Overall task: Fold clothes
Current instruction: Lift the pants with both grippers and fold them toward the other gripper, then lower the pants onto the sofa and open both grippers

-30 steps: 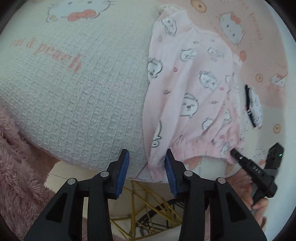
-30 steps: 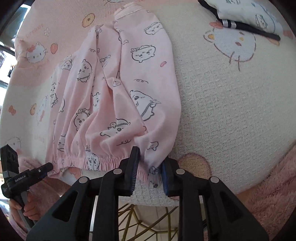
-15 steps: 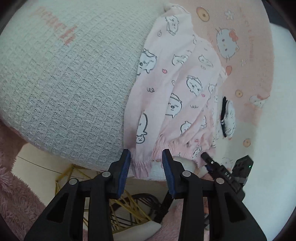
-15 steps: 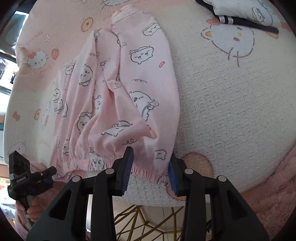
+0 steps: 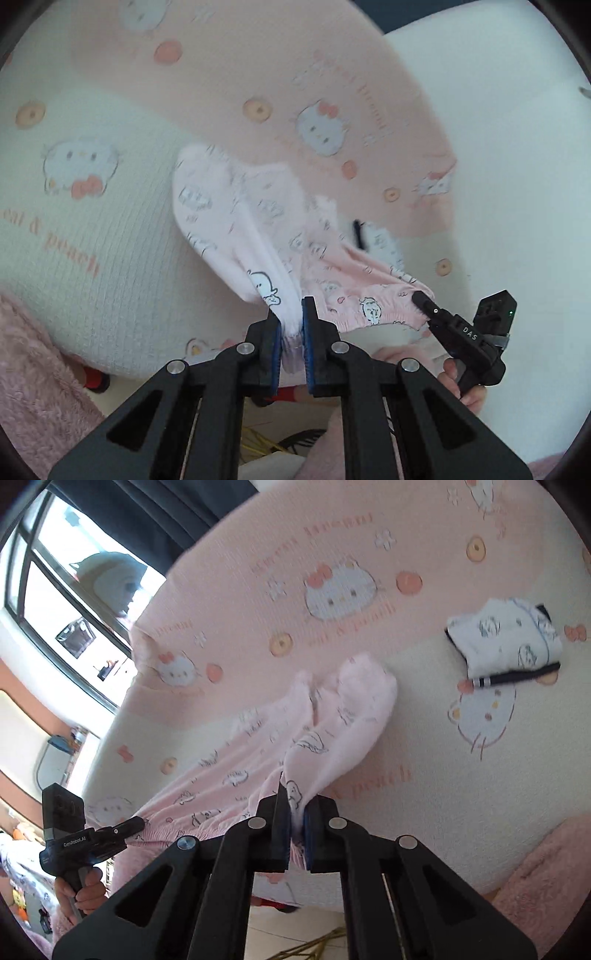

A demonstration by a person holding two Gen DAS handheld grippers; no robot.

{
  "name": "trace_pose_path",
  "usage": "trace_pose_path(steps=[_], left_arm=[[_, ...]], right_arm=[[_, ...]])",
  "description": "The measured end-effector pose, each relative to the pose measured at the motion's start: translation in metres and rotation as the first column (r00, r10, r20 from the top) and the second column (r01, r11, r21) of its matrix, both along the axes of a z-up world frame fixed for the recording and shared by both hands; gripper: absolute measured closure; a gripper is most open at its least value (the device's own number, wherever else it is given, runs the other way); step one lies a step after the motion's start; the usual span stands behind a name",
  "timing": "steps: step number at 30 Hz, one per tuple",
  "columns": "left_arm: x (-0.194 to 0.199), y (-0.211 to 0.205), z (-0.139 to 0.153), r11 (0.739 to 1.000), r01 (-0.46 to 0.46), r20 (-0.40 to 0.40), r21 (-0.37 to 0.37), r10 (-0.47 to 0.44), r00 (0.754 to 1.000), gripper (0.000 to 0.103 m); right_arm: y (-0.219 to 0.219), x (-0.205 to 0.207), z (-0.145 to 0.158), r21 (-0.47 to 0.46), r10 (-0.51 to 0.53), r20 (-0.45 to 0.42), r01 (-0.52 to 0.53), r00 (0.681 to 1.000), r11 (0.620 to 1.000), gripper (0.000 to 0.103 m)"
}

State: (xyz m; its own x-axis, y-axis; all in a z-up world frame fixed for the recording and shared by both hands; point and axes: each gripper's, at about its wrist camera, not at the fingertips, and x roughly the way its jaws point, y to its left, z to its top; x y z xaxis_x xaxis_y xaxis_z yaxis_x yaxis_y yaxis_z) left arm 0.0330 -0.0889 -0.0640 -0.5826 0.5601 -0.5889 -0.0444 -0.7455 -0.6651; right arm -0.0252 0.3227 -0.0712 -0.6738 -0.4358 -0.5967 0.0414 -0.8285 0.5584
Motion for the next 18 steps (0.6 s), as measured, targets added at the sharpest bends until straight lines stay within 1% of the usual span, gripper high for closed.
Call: trace_pose_path(steps=[2, 3, 4, 5, 6, 8, 9, 10, 11, 12, 13, 14, 16, 18], left_arm=[[0.005, -0.006, 0.044, 1.0, 0.008, -0.086, 0.0, -0.008, 0.996, 0.093], [0.001, -0.01, 0.057, 1.0, 0.008, -0.102, 0.002, -0.008, 0.995, 0.093], [-0.005, -0.013, 0.065, 1.0, 0.008, -0.108, 0.005, -0.007, 0.994, 0.093], [-0.011, -0.017, 0.074, 1.0, 0.007, -0.115, 0.009, -0.006, 0.993, 0.093], [-0.024, -0.018, 0.075, 1.0, 0.0, -0.094, -0.014, -0.002, 0.996, 0.093], [-0.059, -0.017, 0.072, 0.997, -0.002, -0.037, -0.081, -0.001, 0.999, 0.093], [-0.075, -0.015, 0.076, 0.994, -0.002, -0.03, -0.108, -0.001, 1.0, 0.093], [-0.091, -0.012, 0.082, 0.991, -0.006, -0.03, -0.134, 0.002, 1.0, 0.093], [-0.105, -0.006, 0.094, 0.987, -0.01, -0.051, -0.158, 0.002, 0.999, 0.093], [-0.113, -0.001, 0.115, 0.984, -0.02, -0.094, -0.175, 0.004, 0.996, 0.093], [-0.117, 0.002, 0.139, 0.982, -0.027, -0.156, -0.186, -0.003, 0.988, 0.093], [-0.115, 0.004, 0.165, 0.981, -0.033, -0.227, -0.193, -0.012, 0.974, 0.093], [-0.105, 0.005, 0.216, 0.975, -0.067, -0.359, -0.211, -0.013, 0.933, 0.093], [-0.092, 0.0, 0.242, 0.973, -0.098, -0.428, -0.21, -0.001, 0.904, 0.093]], right_arm=[[0.0, 0.005, 0.05, -0.032, -0.003, -0.102, -0.001, 0.995, 0.999, 0.1], [-0.003, 0.004, 0.069, -0.029, -0.004, -0.142, 0.0, 0.99, 1.0, 0.1], [-0.004, 0.003, 0.085, -0.019, -0.008, -0.164, 0.005, 0.986, 1.0, 0.1], [-0.004, 0.001, 0.095, -0.001, -0.014, -0.165, 0.014, 0.986, 1.0, 0.1], [-0.005, -0.007, 0.101, 0.028, -0.013, -0.152, 0.017, 0.988, 0.999, 0.1], [-0.009, -0.038, 0.101, 0.111, 0.002, -0.092, 0.008, 0.996, 0.994, 0.099], [-0.011, -0.055, 0.1, 0.146, 0.006, -0.064, 0.003, 0.998, 0.989, 0.1], [-0.013, -0.065, 0.107, 0.167, 0.005, -0.071, 0.007, 0.997, 0.986, 0.1], [-0.016, -0.065, 0.123, 0.181, 0.003, -0.116, 0.018, 0.993, 0.983, 0.1], [-0.019, -0.065, 0.139, 0.194, 0.002, -0.161, 0.03, 0.987, 0.98, 0.1], [-0.022, -0.066, 0.155, 0.207, 0.001, -0.206, 0.042, 0.979, 0.977, 0.1], [-0.025, -0.066, 0.171, 0.219, 0.001, -0.25, 0.056, 0.968, 0.974, 0.1], [-0.03, -0.066, 0.203, 0.241, 0.003, -0.337, 0.083, 0.942, 0.967, 0.099], [-0.036, -0.066, 0.235, 0.26, 0.007, -0.42, 0.113, 0.907, 0.959, 0.099]])
